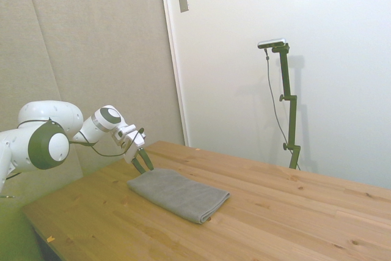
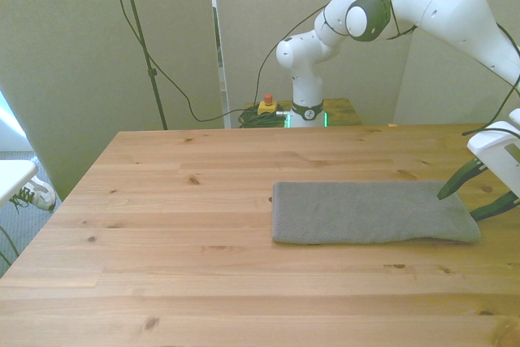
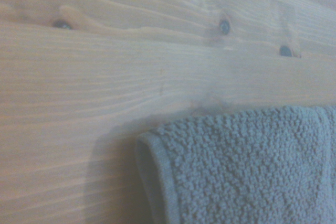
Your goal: Fold the towel
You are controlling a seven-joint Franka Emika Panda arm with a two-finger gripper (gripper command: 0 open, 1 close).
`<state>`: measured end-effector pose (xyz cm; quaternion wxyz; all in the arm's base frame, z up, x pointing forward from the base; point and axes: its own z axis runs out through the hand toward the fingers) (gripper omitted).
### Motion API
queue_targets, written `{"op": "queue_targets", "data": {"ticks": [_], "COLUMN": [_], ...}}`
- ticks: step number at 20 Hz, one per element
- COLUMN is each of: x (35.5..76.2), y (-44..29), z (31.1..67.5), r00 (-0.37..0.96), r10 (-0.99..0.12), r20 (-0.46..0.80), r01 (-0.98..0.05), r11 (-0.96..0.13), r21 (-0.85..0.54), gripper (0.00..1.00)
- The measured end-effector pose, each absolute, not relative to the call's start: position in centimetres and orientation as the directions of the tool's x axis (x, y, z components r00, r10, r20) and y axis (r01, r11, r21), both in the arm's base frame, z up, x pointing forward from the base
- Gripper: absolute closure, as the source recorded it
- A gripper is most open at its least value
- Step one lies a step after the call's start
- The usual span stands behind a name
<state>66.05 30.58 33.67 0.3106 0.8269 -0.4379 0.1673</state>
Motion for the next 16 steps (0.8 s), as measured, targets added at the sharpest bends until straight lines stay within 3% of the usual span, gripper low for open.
{"op": "queue_targets", "data": {"ticks": [16], "x": [65.0], "y": [29.2], "z": [33.3], "r00": [0.585], "r10": [-0.612], "r20": [0.533], "r01": [-0.810], "r11": [-0.476], "r21": [0.343], "gripper": [1.00]}}
